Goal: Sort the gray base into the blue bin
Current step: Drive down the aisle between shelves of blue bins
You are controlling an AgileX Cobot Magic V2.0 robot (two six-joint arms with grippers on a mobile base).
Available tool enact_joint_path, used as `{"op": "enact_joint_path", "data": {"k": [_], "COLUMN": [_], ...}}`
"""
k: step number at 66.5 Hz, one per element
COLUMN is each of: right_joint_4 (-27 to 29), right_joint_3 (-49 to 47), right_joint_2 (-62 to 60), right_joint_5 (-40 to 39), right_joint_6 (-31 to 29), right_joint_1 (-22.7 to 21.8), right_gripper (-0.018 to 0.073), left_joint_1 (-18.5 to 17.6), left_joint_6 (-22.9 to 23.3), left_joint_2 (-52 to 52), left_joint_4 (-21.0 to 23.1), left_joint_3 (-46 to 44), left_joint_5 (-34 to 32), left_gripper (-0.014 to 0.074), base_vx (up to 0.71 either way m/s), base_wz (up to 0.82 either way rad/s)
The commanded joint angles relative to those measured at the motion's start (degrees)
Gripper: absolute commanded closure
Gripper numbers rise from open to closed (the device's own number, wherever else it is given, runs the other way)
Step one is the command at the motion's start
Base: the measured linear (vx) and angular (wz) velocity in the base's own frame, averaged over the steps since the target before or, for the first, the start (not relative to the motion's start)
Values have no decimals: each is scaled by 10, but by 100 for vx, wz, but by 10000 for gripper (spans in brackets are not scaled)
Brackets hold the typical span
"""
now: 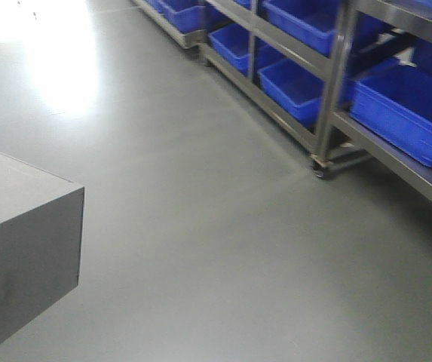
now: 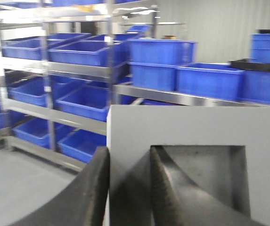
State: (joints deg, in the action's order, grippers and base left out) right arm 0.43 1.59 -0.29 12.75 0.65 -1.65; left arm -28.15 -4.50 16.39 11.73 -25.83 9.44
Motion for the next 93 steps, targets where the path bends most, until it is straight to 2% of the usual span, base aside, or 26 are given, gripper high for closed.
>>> {"op": "enact_joint_path", "data": {"k": [1, 45, 93], "right_joint_4": [-4, -4, -4], "right_joint_3": [1, 1, 1], "right_joint_2": [10, 10, 10], "right_joint_5": [-42, -42, -42], "right_joint_6": [-6, -6, -6], "right_joint_1": [-1, -1, -1], "right_gripper": [564, 564, 564], "left_joint_1": [-2, -2, -2], "left_joint_6": [5, 5, 5], "left_joint_2": [4, 4, 4], "left_joint_4": [9, 9, 9], "left_joint_3": [-16, -16, -16], "left_joint_5": [-58, -58, -58], "left_gripper": [594, 594, 594], "base_vx": [37, 37, 42], "base_wz": [56, 46, -1]}}
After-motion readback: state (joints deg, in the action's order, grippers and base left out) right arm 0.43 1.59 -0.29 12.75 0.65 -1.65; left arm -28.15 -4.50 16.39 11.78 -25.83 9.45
